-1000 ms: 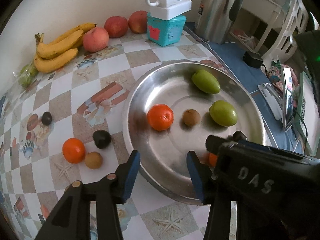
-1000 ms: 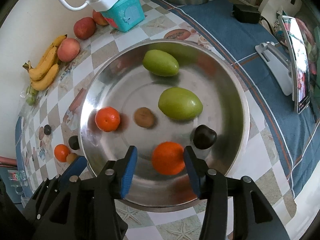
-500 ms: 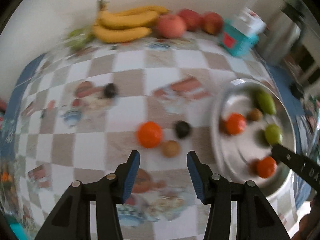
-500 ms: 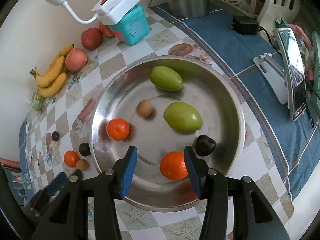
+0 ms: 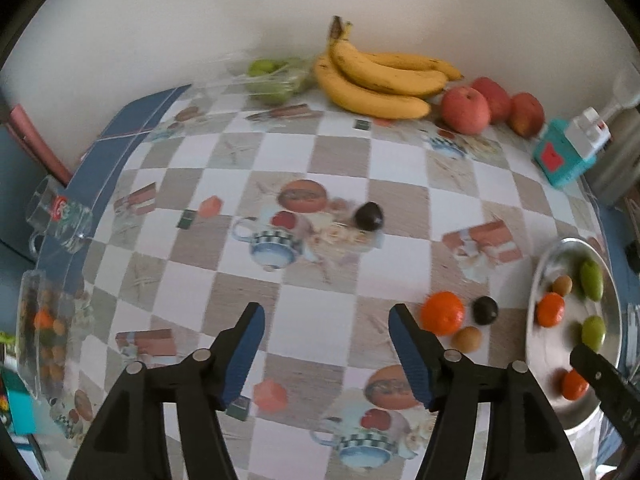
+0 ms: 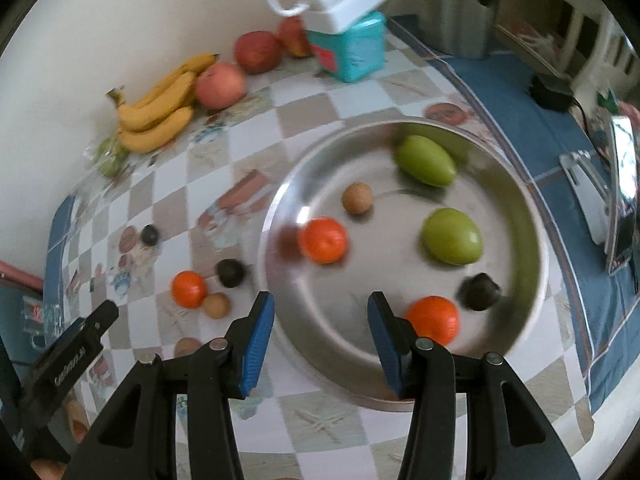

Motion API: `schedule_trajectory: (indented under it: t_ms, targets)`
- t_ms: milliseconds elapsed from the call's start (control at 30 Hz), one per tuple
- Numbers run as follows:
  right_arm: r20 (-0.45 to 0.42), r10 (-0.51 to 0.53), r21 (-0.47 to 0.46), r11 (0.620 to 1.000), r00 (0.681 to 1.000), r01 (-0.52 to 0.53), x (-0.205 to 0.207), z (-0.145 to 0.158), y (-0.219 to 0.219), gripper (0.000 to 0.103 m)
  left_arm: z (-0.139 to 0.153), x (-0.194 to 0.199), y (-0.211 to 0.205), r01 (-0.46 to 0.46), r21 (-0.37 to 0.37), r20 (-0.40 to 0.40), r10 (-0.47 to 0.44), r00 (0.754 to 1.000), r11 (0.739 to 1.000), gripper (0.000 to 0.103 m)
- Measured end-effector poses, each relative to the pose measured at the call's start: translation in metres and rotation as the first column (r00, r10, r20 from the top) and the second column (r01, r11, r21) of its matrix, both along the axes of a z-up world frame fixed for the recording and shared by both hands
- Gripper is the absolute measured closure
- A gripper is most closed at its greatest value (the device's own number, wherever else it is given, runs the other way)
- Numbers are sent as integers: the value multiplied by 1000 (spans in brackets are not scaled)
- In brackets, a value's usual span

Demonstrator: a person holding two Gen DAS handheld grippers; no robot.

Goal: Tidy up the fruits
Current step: 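Move both grippers back toward the remaining fruits on the table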

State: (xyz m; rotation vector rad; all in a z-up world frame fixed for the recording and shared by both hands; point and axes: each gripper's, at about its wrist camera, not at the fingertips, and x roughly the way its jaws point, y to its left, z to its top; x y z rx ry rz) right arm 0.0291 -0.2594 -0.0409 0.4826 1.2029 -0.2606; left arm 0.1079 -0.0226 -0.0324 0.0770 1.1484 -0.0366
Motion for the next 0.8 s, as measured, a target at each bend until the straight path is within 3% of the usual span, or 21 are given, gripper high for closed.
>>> schedule_trajectory:
  t_ms: [133, 367, 400, 467, 633, 733, 800]
  targets:
    - [9, 53, -7, 999, 999, -53, 6, 4, 21, 49, -1, 3, 16, -39, -6, -9, 39, 999, 999, 28]
    - [12, 126, -25, 992, 992, -125, 15, 5, 50, 49, -9, 8, 37, -102, -37, -45, 100, 994, 994, 1]
    - [13, 131, -25, 991, 991, -131, 16, 5, 53, 48, -10, 9, 38, -106, -27, -42, 105, 994, 994, 1]
    - [10, 138, -28, 990, 990, -138, 19, 2, 57, 33, -11, 10, 40, -107, -15, -39, 106, 994, 994, 1]
    - [-9, 169, -43, 985, 986, -169, 23, -7, 69, 29, -20, 10, 46, -113, -9, -61, 112, 992, 994, 0]
    - [11, 172, -29, 985, 985, -171, 25, -8, 72, 18, -26, 10, 48, -113, -13, -82, 112, 990, 994, 0]
    - [31, 166, -30, 986, 986, -165, 25, -6, 72, 16, -27, 9, 48, -110, -11, -83, 109, 991, 994, 0]
